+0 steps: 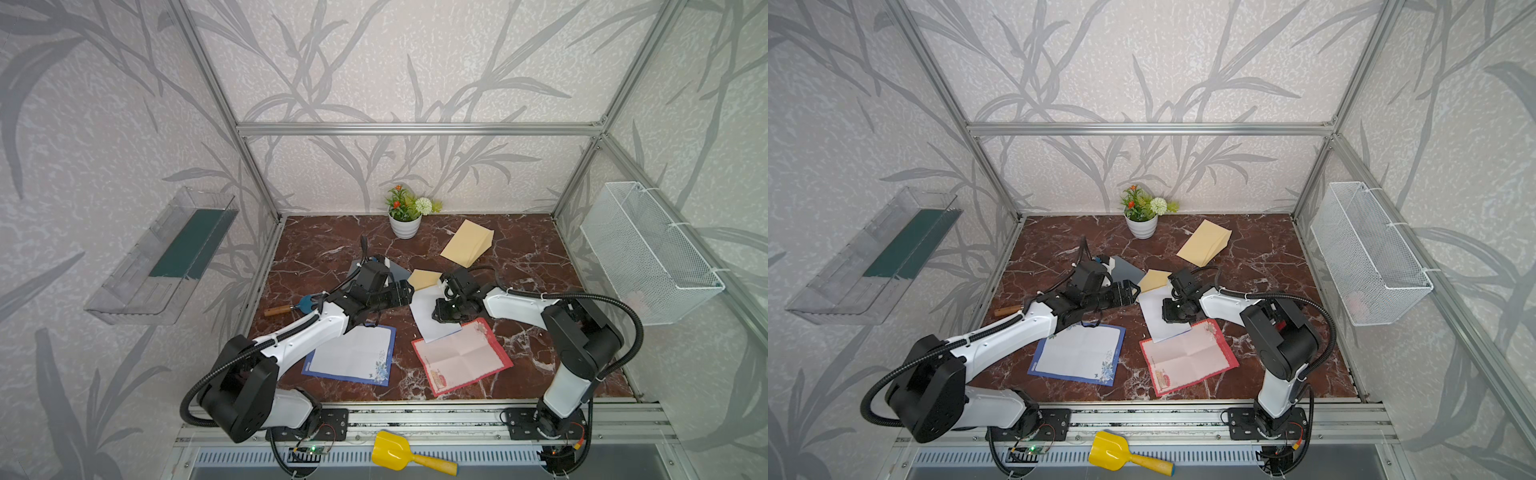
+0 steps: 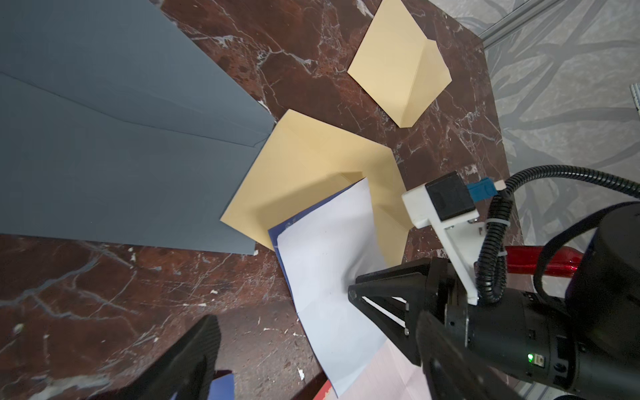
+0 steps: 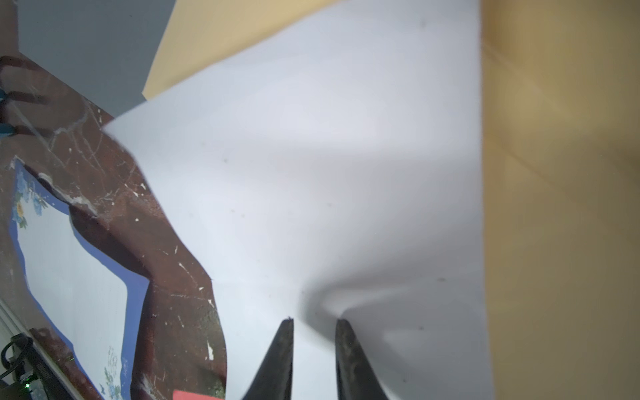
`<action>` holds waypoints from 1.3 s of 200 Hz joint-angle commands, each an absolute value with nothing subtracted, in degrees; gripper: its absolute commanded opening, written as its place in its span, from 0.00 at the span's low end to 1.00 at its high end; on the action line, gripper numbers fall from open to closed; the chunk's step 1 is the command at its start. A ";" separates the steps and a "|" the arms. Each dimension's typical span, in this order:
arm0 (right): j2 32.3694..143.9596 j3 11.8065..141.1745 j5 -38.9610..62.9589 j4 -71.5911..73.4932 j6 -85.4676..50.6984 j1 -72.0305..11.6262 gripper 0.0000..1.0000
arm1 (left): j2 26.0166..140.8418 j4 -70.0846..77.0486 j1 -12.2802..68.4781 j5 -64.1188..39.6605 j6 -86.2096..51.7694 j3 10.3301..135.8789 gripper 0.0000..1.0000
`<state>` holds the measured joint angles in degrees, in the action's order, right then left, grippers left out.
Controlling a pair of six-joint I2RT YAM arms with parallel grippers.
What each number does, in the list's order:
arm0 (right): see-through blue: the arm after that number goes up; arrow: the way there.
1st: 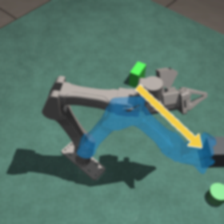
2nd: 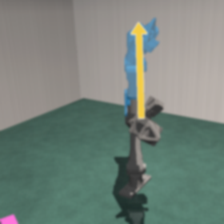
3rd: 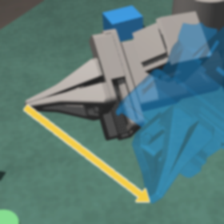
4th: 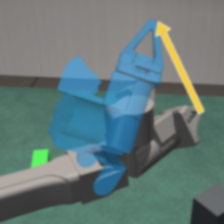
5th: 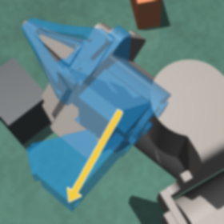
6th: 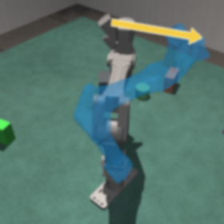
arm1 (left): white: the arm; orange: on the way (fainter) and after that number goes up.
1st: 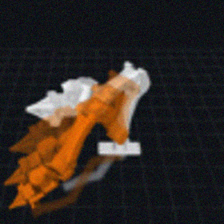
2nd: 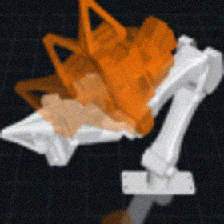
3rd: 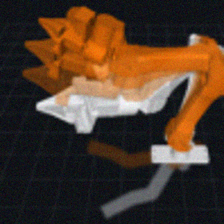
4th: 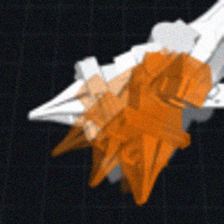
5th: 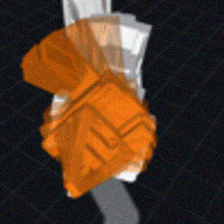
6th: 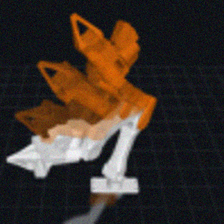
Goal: Fold the letter paper in half and place it into the envelope
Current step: Fold the letter paper at the center of the board.
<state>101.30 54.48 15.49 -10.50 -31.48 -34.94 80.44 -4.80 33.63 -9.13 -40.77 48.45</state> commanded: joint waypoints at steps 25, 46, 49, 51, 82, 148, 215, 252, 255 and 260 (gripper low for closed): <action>98.22 51.34 14.34 -7.34 -31.01 -35.12 0.24 | 88.23 1.39 34.40 -10.40 -43.59 53.43 0.88; 94.99 49.48 13.89 -6.05 -31.59 -35.11 0.24 | 91.28 1.10 34.99 -10.19 -43.32 56.01 0.87; 94.48 49.20 13.69 -5.94 -31.76 -35.08 0.24 | 91.62 0.86 35.15 -10.13 -43.19 56.33 0.87; 94.20 48.97 13.53 -5.90 -31.85 -35.14 0.24 | 91.77 0.76 35.20 -10.07 -43.05 56.53 0.87; 88.08 47.57 10.81 -8.41 -32.26 -34.94 0.24 | 94.50 -0.17 36.01 -10.03 -42.28 58.59 0.87; 82.97 45.26 11.59 -14.89 -33.98 -34.03 0.26 | 95.64 -5.67 35.73 -6.42 -37.76 60.75 0.87; 85.70 40.68 9.64 -11.50 -37.67 -35.07 0.25 | 100.69 -12.80 34.68 -8.86 -29.46 67.22 0.81; 87.44 40.41 8.53 -11.29 -36.93 -35.10 0.25 | 102.84 -14.69 33.20 -8.90 -27.38 68.77 0.80; 87.57 40.35 8.38 -11.26 -36.96 -35.07 0.25 | 103.03 -14.70 33.04 -9.10 -27.15 68.93 0.80; 87.69 40.34 8.22 -11.21 -36.96 -35.07 0.25 | 103.32 -14.90 32.82 -9.44 -26.92 69.10 0.79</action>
<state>86.80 40.93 9.98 -11.84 -36.73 -34.98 102.10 -11.88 34.04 -8.82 -29.93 67.02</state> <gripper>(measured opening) 0.254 0.796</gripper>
